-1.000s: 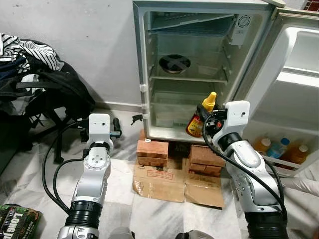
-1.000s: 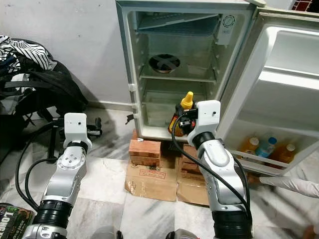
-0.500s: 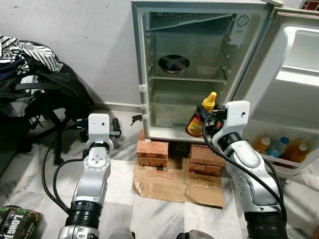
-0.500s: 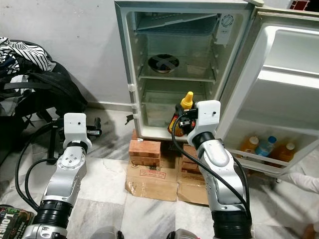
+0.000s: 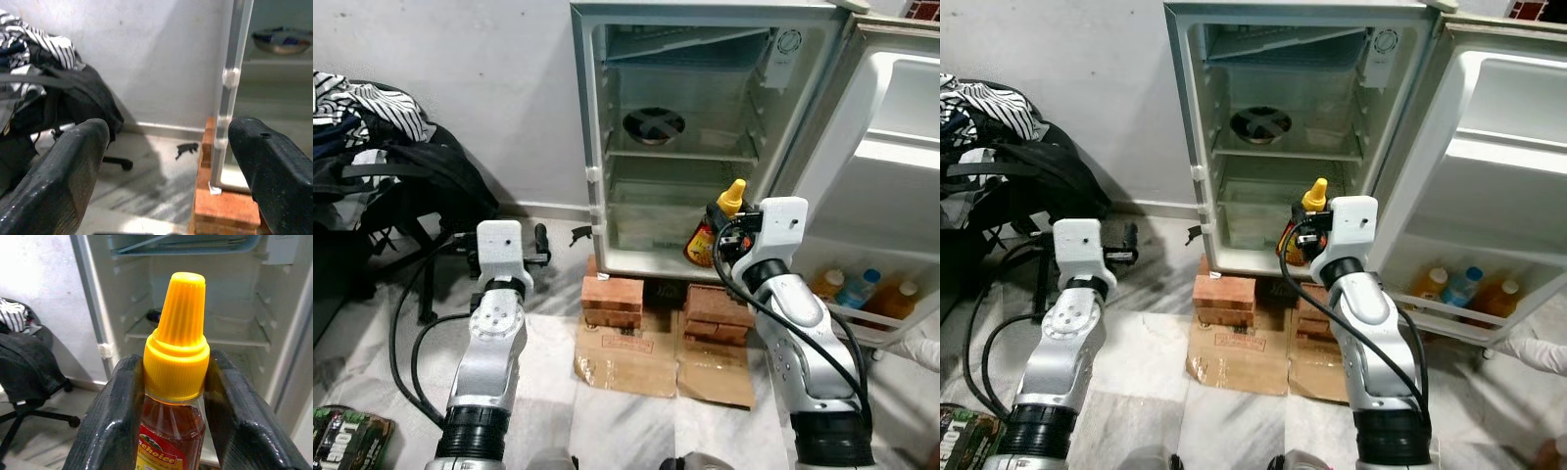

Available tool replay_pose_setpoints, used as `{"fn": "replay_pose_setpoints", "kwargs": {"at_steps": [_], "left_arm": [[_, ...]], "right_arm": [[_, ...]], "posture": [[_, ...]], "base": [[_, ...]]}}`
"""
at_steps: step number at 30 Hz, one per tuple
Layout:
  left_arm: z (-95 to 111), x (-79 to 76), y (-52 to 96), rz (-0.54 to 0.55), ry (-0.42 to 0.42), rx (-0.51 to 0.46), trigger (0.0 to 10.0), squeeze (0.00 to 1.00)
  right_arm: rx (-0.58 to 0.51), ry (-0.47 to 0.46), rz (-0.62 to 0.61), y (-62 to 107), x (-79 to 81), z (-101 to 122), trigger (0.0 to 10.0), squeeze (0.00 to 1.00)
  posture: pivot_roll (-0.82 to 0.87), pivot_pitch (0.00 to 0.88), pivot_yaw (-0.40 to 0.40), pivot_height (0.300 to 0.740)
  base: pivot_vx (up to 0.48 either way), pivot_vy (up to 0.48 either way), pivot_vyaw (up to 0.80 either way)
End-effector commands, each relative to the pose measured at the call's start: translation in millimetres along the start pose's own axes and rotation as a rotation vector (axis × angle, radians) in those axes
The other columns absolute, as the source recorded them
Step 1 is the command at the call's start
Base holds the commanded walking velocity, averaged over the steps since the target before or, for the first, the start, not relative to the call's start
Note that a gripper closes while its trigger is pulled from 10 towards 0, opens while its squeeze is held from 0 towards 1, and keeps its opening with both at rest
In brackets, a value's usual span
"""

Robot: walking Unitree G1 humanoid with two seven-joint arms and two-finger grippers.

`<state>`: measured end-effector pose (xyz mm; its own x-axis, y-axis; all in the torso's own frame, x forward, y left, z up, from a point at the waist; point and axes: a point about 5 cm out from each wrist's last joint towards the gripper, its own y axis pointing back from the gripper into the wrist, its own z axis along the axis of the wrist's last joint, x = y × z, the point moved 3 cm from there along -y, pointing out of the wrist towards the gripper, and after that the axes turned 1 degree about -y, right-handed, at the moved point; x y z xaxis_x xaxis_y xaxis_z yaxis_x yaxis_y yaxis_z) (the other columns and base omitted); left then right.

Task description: Restocking fridge

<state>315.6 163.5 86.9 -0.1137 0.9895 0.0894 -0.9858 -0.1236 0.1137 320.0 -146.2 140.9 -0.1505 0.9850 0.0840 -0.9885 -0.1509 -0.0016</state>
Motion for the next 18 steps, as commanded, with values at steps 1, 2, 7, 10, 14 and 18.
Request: {"fn": "replay_pose_setpoints", "kwargs": {"at_steps": [1, 2, 7, 10, 14, 18], "left_arm": [[3.6, 2.0, 1.1, 0.000, -0.003, -0.010, 10.0, 0.00], [4.1, 1.4, 1.6, -0.004, -0.002, -0.012, 10.0, 0.00], [6.2, 0.4, 2.9, -0.009, 0.015, -0.009, 10.0, 0.00], [4.8, 0.6, 3.8, -0.016, 0.015, -0.006, 10.0, 0.00], [2.5, -1.6, 3.5, -0.014, 0.051, 0.015, 10.0, 0.00], [4.9, -4.2, 3.3, -0.027, 0.036, 0.005, 10.0, 0.00]], "right_arm": [[-0.041, -0.001, -0.009, -2.8, -1.8, 9.0, 10.0, 0.00], [-0.043, -0.005, -0.012, -3.6, -1.7, 9.1, 10.0, 0.00], [-0.050, -0.002, -0.024, -5.6, -4.1, 10.5, 10.0, 0.00], [-0.050, 0.004, -0.047, -6.3, -9.9, 11.6, 10.0, 0.00], [-0.053, 0.004, -0.049, -7.2, -10.4, 12.0, 10.0, 0.00], [-0.053, -0.001, -0.049, -7.6, -9.8, 11.8, 10.0, 0.00]], "posture": [[0.00, 0.000, 0.003, 0.740], [0.00, 0.000, 0.000, 0.740], [0.00, 0.000, -0.006, 0.740], [0.00, 0.000, -0.008, 0.740], [0.00, 0.000, -0.010, 0.740], [0.00, 0.000, -0.010, 0.740]], "base": [[0.000, 0.000, 0.00], [0.000, 0.000, 0.00], [0.000, 0.000, 0.00], [0.000, 0.215, 0.00], [0.000, 0.418, 0.00], [0.000, 0.480, 0.00]]}}
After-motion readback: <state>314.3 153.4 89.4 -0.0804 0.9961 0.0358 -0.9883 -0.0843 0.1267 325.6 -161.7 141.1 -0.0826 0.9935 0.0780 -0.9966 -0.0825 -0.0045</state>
